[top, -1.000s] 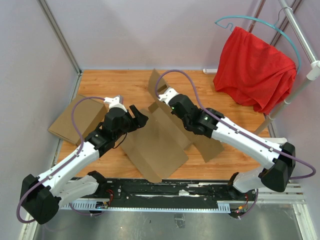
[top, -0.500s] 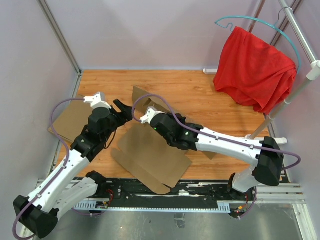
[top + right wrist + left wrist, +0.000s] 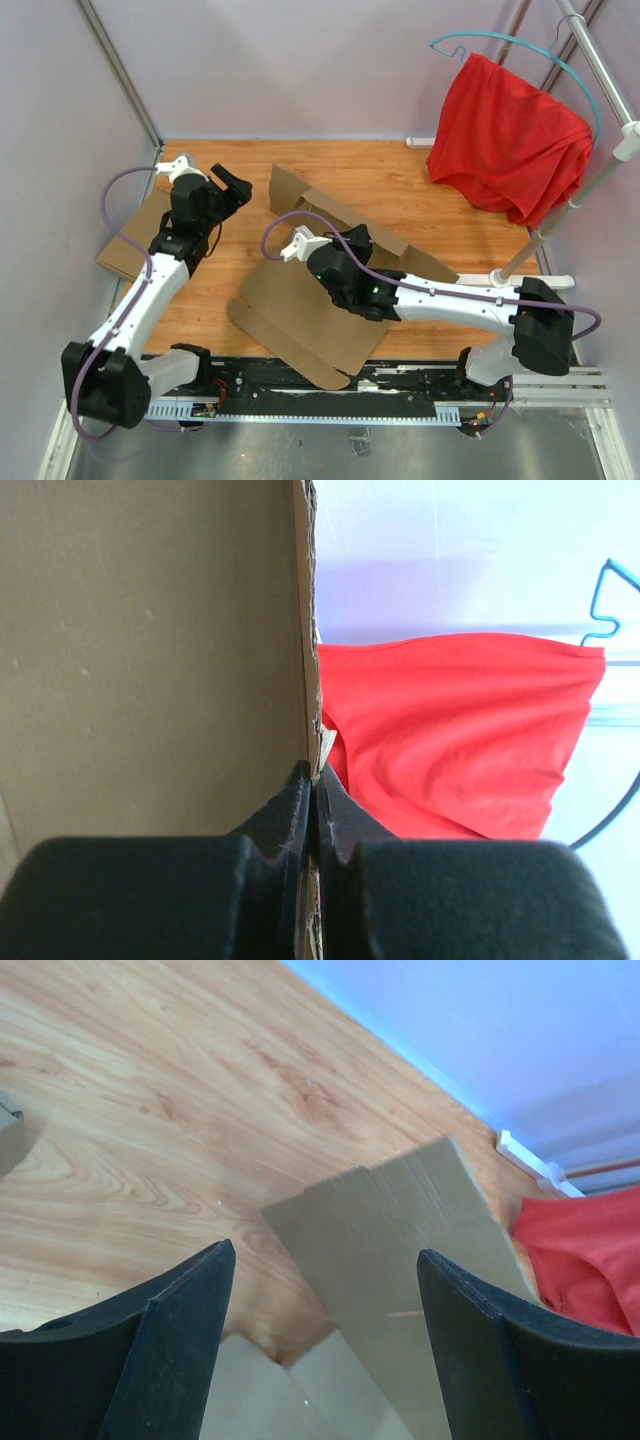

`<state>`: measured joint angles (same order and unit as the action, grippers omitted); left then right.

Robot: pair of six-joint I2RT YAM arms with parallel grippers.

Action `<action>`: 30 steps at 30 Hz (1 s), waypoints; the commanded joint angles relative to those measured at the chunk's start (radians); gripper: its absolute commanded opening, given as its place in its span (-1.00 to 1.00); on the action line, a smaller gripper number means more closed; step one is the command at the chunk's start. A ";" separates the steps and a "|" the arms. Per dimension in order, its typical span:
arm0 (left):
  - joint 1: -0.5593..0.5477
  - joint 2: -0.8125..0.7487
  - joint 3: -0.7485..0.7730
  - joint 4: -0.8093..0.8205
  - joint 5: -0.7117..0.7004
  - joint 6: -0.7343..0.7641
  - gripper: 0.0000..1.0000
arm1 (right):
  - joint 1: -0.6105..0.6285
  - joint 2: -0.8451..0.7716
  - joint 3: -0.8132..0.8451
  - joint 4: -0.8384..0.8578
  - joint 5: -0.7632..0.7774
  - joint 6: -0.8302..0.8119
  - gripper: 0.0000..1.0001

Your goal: Fold the paper box

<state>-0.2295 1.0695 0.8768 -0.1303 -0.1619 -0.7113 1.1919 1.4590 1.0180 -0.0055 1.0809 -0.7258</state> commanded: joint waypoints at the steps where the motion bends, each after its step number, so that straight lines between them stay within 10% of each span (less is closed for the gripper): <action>1: 0.100 0.113 0.002 0.166 0.186 -0.022 0.58 | 0.022 -0.008 0.017 0.110 0.071 -0.112 -0.98; 12: 0.151 0.310 -0.225 0.846 0.438 -0.196 0.46 | 0.031 0.035 0.108 -0.144 0.013 -0.046 -0.98; 30: 0.154 0.313 -0.171 0.837 0.490 -0.073 0.54 | 0.052 0.149 0.159 -0.416 -0.096 0.123 -0.98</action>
<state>-0.0853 1.3598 0.6548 0.6792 0.2752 -0.8261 1.2308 1.5936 1.1694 -0.3920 0.9939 -0.6476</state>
